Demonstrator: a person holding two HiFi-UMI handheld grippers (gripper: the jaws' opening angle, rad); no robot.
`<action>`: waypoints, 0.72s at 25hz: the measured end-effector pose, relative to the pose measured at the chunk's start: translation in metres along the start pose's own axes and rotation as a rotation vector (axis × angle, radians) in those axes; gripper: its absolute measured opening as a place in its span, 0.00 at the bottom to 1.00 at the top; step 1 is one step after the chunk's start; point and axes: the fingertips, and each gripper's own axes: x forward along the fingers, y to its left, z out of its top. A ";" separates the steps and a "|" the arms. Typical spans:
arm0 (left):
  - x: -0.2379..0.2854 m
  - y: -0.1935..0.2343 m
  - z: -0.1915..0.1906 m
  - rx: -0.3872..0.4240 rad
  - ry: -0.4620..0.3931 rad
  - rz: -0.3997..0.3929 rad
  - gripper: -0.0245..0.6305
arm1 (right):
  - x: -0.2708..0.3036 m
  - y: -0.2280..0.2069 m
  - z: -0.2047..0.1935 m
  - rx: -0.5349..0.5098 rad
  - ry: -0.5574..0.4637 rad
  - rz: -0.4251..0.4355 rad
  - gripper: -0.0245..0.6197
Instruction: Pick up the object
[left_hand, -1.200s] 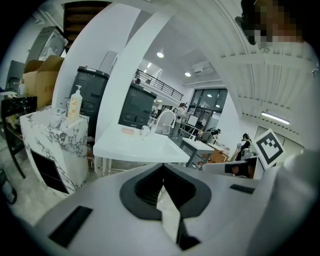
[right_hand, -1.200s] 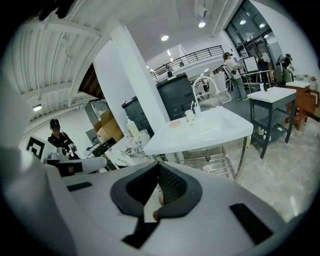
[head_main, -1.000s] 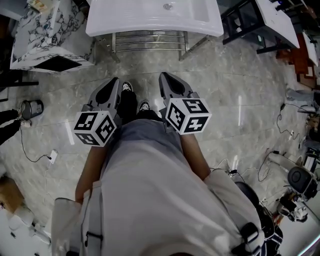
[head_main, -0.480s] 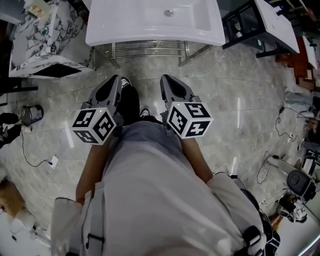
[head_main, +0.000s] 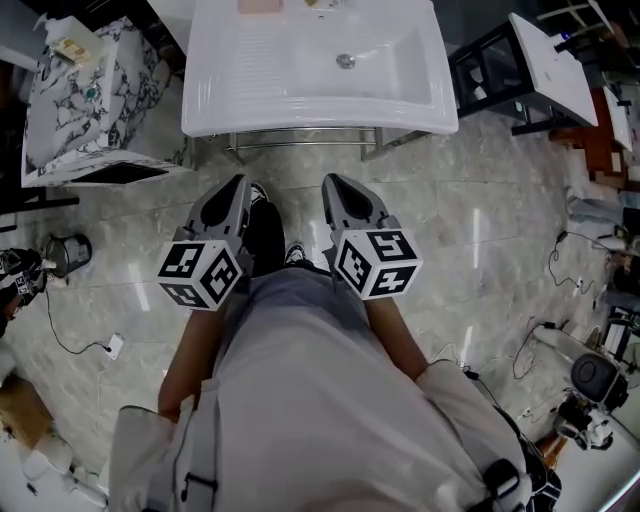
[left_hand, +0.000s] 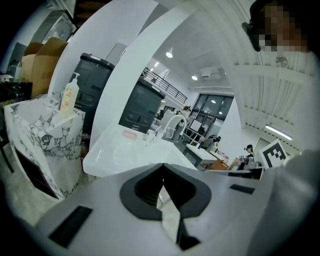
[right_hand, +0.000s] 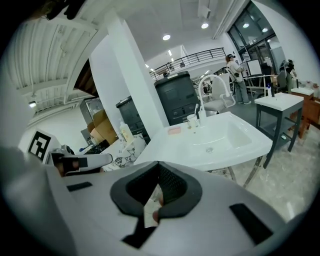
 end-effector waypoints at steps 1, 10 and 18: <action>0.006 0.003 0.004 0.007 0.003 -0.004 0.04 | 0.007 -0.001 0.005 -0.003 0.001 -0.002 0.05; 0.047 0.036 0.046 0.010 0.014 -0.047 0.04 | 0.066 0.007 0.044 -0.027 0.022 -0.004 0.05; 0.072 0.072 0.068 0.028 0.047 -0.069 0.04 | 0.111 0.018 0.079 -0.074 0.033 0.007 0.05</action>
